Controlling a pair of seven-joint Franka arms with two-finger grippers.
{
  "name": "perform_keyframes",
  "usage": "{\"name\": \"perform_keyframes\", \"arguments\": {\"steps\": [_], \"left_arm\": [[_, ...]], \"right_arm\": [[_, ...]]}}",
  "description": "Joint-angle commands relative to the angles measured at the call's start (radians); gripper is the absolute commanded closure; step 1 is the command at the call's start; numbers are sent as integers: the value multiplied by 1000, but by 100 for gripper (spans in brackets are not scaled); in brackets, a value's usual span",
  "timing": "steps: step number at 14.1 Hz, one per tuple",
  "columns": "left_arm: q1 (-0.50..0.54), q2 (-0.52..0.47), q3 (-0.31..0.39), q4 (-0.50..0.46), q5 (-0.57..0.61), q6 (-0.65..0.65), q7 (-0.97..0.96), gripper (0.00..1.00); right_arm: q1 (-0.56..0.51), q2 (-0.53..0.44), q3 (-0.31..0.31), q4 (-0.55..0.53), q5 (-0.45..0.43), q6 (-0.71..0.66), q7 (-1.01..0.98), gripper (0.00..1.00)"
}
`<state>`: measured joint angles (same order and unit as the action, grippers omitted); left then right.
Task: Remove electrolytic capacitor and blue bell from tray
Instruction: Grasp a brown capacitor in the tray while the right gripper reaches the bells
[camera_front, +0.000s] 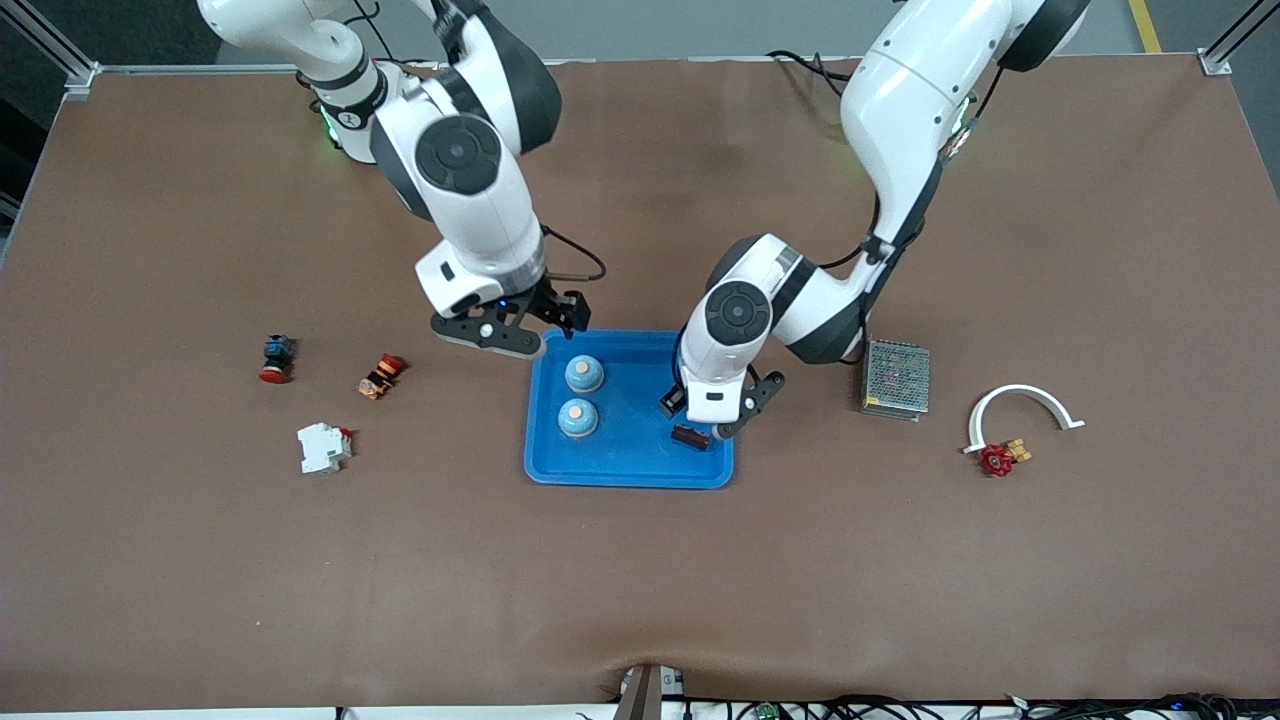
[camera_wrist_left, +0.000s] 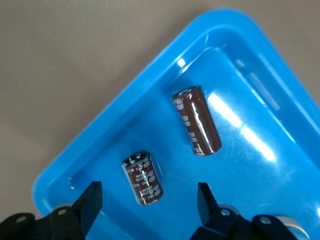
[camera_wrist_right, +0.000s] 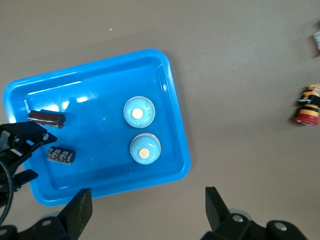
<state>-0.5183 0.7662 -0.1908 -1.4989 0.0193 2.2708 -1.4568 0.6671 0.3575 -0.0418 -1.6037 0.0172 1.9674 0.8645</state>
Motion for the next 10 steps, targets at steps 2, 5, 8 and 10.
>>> {"name": "perform_keyframes", "arguments": {"steps": [2,5,8,10], "left_arm": [[-26,41,10,11,18,26,-56,24],[-32,62,11,8,18,24,-69,37],[-32,56,11,8,18,15,-74,85],[-32,41,14,9,21,-19,-73,100]], "right_arm": [[43,47,-12,24,6,31,-24,0],[81,77,-12,-18,3,166,-27,0],[95,113,-12,-56,-6,241,-122,0],[97,115,-12,-125,-6,351,-134,0]]}}
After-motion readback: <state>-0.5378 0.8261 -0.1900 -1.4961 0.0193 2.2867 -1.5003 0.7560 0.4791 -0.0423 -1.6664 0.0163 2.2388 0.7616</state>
